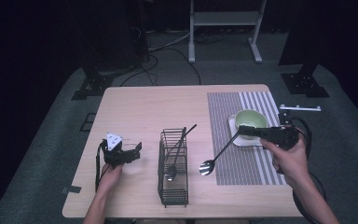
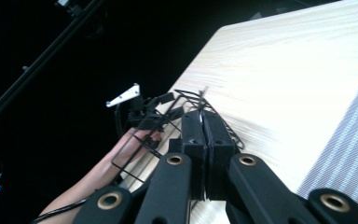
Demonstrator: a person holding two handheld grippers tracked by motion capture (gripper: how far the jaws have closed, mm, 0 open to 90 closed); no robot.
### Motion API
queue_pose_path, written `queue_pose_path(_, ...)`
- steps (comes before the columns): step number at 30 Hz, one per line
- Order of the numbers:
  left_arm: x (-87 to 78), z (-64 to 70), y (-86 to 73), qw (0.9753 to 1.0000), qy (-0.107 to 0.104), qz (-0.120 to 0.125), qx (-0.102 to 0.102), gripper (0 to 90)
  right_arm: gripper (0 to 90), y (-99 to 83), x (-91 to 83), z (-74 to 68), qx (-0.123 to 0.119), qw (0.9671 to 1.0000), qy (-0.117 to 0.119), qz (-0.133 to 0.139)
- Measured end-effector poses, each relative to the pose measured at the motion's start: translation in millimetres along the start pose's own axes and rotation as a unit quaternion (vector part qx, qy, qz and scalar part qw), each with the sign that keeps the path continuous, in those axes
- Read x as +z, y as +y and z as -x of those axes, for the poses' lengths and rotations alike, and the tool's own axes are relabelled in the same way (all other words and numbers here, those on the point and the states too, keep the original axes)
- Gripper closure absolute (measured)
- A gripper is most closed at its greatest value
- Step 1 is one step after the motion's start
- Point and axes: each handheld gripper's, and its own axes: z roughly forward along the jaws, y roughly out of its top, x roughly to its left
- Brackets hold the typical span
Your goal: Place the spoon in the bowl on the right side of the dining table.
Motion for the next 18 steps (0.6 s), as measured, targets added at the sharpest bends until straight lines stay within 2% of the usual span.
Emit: queue_pose_path(18, 0.0, 0.0, 0.0, 1.0000, 0.000, 0.000, 0.000, 0.4, 88.5, -11.3, -12.9, 27.1, 0.024, 0.9993, -0.029, 0.005)
